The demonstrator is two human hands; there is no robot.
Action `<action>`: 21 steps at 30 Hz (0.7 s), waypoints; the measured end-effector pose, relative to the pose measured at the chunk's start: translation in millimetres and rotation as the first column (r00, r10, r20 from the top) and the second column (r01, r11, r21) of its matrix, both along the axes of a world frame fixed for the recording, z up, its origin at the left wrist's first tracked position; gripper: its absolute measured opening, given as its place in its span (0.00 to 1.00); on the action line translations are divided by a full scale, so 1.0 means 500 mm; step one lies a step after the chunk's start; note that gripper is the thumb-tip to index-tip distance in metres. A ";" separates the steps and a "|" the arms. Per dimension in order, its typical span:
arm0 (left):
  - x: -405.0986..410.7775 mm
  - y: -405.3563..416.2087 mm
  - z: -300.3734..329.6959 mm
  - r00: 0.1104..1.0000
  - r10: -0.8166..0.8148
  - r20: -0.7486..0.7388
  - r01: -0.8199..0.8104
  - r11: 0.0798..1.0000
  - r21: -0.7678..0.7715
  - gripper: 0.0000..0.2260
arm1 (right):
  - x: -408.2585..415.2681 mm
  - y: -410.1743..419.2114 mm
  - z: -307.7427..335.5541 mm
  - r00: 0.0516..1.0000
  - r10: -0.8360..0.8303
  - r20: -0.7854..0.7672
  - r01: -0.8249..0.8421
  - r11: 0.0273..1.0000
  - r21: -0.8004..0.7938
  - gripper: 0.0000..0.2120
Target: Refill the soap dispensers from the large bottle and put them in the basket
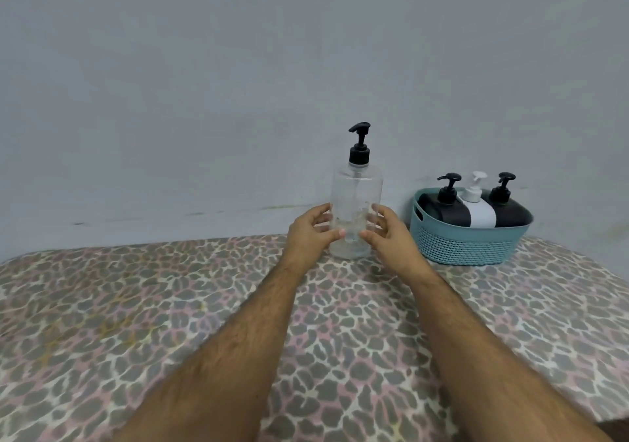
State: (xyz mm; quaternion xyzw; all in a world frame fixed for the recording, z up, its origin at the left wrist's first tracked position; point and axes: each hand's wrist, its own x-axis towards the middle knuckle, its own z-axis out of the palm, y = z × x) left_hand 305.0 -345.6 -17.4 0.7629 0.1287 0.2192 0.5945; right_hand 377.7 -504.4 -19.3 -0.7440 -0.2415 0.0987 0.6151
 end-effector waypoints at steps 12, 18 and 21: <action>0.067 0.006 -0.036 1.000 0.009 -0.005 -0.009 0.999 0.033 0.31 | 0.066 0.008 -0.030 1.000 -0.008 -0.020 0.007 0.999 -0.049 0.32; 0.031 -0.009 -0.026 0.993 -0.085 -0.087 0.092 0.993 0.078 0.35 | 0.025 0.001 -0.007 1.000 0.008 0.025 -0.004 0.986 -0.165 0.27; -0.008 -0.005 -0.024 0.994 -0.017 -0.112 0.028 0.995 0.099 0.36 | -0.018 -0.005 0.002 0.977 -0.163 0.135 0.190 0.958 -0.216 0.24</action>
